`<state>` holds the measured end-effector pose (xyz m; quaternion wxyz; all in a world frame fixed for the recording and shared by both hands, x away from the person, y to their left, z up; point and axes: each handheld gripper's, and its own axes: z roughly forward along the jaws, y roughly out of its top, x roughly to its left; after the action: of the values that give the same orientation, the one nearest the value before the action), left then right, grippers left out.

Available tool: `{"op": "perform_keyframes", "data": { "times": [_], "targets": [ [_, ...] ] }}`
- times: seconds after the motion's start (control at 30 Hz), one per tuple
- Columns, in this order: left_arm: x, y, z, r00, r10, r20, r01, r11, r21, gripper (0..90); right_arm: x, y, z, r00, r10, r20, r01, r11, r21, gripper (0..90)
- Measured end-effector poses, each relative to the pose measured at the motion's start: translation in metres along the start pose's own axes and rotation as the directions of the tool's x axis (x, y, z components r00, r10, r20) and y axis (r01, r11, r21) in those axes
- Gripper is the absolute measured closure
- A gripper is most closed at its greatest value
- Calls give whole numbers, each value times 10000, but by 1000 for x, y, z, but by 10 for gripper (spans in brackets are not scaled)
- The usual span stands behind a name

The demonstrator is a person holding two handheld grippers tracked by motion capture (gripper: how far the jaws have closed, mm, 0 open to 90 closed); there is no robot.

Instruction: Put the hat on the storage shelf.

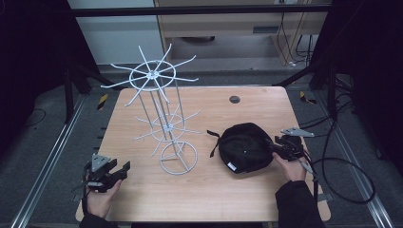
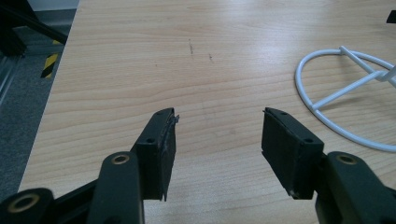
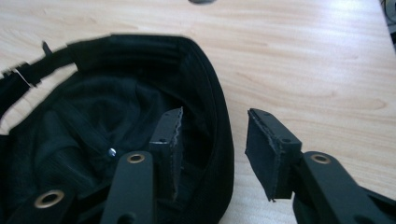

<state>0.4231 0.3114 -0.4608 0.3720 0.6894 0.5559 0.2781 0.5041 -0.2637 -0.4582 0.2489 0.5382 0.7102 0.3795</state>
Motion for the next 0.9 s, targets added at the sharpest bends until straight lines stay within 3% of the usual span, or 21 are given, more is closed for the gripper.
{"op": "perform_keyframes", "data": {
  "times": [0.47, 0.63, 0.77, 0.9],
  "targets": [
    [-6, 1, 2, 9993, 210, 320, -213, 9997, 107, 500, -9, -7, 12, 9988, 479, -52, -474, 9964, 698, 702],
    [-11, 1, 1, 9981, 337, 507, -344, 9993, 126, 511, -8, -7, 14, 9989, 386, 278, -409, 9954, 861, 770],
    [-16, 0, -1, 9970, 380, 678, -390, 9991, 139, 518, -7, -6, 10, 9981, 325, 515, -360, 9971, 671, 812],
    [-21, -1, -2, 9956, 446, 829, -458, 9989, 119, 525, -7, -2, -2, 9973, 282, 674, -278, 9996, -58, 819]
  ]
}}
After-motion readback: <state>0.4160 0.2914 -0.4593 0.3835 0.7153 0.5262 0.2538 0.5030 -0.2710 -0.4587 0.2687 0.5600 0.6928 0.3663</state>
